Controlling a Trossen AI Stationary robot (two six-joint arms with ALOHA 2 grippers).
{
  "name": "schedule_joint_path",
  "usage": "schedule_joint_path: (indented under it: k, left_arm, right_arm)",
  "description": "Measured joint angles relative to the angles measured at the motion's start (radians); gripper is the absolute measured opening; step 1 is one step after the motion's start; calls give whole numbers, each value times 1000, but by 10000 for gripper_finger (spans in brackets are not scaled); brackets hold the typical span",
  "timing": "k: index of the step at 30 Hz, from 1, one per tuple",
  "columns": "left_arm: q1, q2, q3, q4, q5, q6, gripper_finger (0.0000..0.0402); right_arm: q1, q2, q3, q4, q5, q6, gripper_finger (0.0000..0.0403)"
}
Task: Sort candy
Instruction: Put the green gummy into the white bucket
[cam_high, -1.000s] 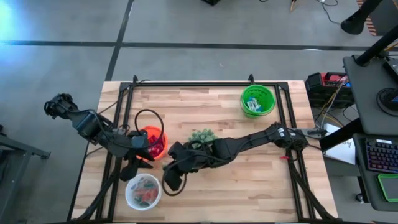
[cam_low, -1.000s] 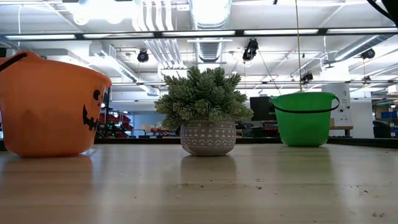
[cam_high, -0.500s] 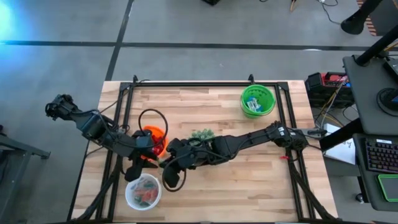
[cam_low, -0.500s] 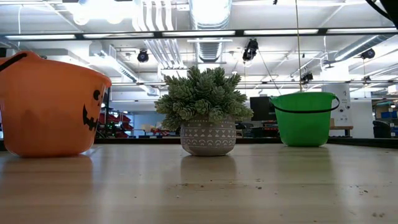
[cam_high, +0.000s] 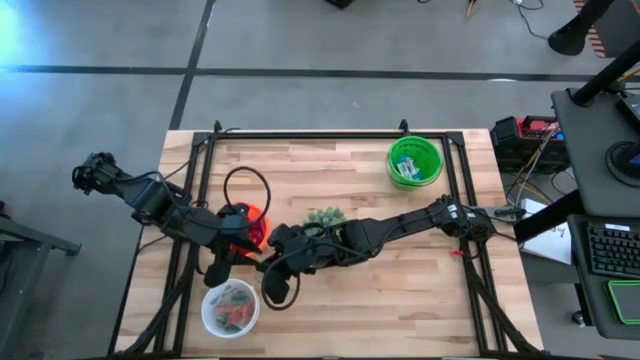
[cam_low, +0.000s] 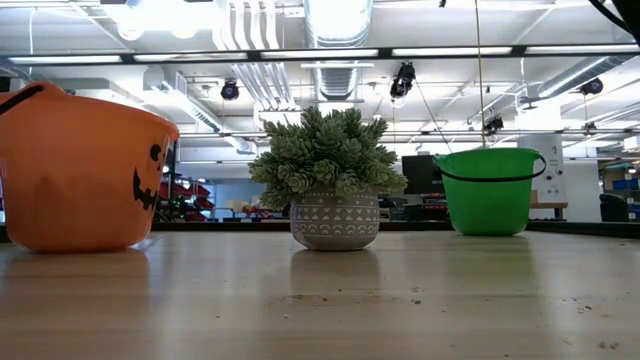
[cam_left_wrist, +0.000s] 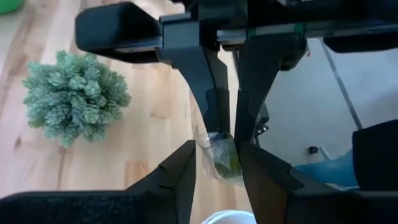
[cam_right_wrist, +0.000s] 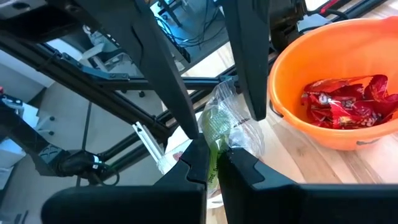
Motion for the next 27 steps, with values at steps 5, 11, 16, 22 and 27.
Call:
schedule_joint_path:
  k: [5,11,16,22,27]
  left_arm:
    - [2,1,0,-3,63,-3,73]
    - [5,1,0,-3,73,-3,23]
    - [7,5,0,-3,81,8,3]
    - [8,5,0,-2,107,29,1]
    - [8,4,0,-1,128,29,0]
  right_arm:
    - [1,0,0,0,-1,2,12]
    - [1,0,0,7,-2,2,12]
    - [1,0,0,18,-5,-2,12]
    - [0,0,0,25,-7,-5,13]
    - [-7,0,0,44,-60,-20,13]
